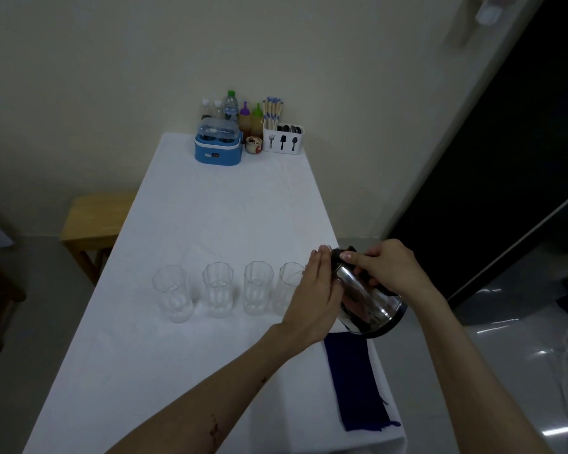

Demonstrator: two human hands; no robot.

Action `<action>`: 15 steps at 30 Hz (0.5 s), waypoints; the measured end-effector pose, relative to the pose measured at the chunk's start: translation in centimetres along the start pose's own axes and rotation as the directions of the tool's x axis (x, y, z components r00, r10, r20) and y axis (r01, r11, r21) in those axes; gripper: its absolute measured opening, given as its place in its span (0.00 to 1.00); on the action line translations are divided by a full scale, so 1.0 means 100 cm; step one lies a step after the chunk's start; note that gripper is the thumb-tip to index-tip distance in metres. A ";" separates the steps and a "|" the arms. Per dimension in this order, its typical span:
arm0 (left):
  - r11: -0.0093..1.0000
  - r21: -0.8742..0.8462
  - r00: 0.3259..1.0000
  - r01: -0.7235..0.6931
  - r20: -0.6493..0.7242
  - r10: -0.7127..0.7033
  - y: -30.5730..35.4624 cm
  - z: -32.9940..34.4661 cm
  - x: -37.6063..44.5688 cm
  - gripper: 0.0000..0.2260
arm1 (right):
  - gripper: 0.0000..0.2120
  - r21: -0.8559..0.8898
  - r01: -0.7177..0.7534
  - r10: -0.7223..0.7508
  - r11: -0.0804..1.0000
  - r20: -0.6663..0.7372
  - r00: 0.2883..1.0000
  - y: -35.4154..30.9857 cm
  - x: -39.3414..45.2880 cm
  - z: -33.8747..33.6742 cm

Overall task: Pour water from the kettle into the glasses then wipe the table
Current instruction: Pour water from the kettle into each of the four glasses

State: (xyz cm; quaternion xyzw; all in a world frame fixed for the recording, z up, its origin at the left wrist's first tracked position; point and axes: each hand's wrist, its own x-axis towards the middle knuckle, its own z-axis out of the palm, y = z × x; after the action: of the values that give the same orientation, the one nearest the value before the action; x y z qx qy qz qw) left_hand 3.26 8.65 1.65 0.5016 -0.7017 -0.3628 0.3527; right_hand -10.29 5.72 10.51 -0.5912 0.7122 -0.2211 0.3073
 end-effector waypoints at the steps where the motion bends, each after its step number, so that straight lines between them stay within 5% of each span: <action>1: 1.000 0.000 1.000 -0.001 0.002 0.001 0.000 0.000 0.000 0.24 | 0.19 0.002 -0.001 0.001 1.000 -0.002 1.000 -0.001 0.000 0.000; 15: 1.000 -0.016 1.000 -0.003 0.000 0.003 -0.002 -0.003 0.001 0.25 | 0.17 0.004 0.006 -0.006 1.000 0.000 1.000 -0.008 -0.001 0.002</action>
State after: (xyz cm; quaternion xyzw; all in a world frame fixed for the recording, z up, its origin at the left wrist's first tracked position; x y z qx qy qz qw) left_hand 3.63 8.50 1.62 0.4978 -0.6996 -0.3679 0.3571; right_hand -9.56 5.70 10.95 -0.5928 0.7099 -0.2235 0.3077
